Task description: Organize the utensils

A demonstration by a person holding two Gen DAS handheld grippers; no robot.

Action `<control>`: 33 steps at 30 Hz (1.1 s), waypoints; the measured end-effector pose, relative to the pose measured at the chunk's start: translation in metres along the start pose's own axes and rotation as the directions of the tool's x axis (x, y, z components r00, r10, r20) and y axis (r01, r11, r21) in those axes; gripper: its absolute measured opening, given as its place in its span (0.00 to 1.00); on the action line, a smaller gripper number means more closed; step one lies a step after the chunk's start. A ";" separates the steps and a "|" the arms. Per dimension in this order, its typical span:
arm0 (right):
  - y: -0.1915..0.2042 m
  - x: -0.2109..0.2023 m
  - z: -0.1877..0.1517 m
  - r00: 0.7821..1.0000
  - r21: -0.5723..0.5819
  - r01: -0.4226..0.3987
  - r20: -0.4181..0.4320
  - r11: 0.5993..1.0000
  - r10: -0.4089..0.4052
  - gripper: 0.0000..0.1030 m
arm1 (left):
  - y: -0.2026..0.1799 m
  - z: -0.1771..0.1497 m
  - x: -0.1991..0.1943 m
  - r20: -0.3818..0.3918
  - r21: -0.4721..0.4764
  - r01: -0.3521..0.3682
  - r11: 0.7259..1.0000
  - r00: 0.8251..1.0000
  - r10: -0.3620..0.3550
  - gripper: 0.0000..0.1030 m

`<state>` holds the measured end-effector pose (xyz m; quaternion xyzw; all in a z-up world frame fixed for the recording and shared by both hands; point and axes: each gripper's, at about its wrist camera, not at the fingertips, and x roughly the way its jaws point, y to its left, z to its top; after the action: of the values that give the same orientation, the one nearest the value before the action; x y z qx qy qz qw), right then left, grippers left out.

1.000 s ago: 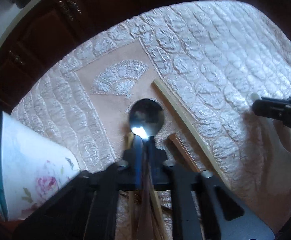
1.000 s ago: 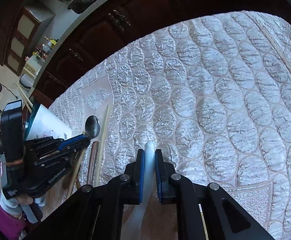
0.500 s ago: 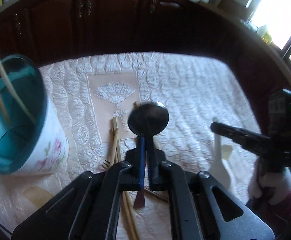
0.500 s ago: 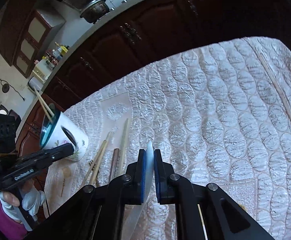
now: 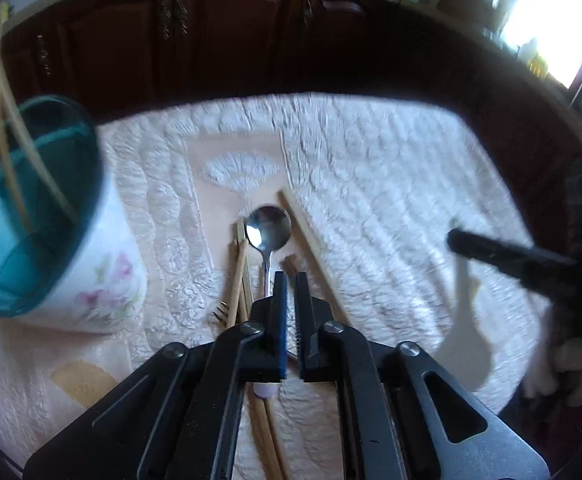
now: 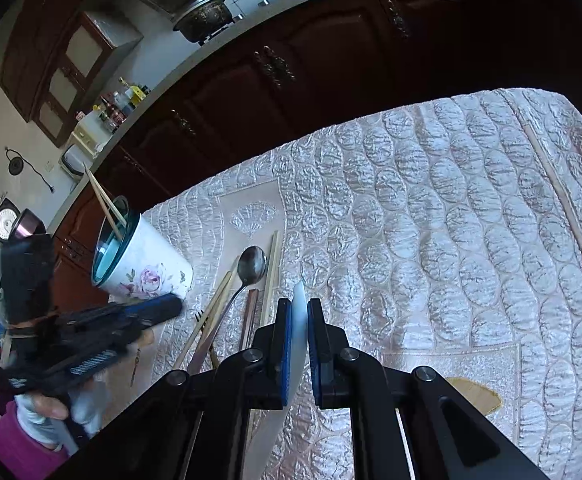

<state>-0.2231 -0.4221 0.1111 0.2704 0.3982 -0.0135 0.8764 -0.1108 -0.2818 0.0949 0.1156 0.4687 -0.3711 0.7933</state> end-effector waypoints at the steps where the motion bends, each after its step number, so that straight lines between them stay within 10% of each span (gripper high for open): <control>1: 0.000 0.001 -0.001 1.000 0.002 0.000 -0.001 1.000 0.000 0.07 | -0.002 0.000 0.009 -0.020 0.013 -0.017 1.000 1.000 0.018 0.11; 13: -0.018 0.007 -0.001 1.000 0.040 -0.018 -0.005 0.999 0.018 0.07 | -0.011 0.016 0.082 -0.149 0.104 -0.152 0.983 0.975 0.167 0.12; 33: 0.038 -0.025 0.019 0.996 -0.058 -0.055 0.070 0.997 0.059 0.07 | 0.021 0.003 -0.033 0.071 -0.124 0.096 0.988 0.994 -0.088 0.03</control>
<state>-0.2176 -0.4038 0.1565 0.2562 0.3588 0.0129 0.8975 -0.1038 -0.2526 0.1202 0.0308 0.4701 -0.3803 0.7959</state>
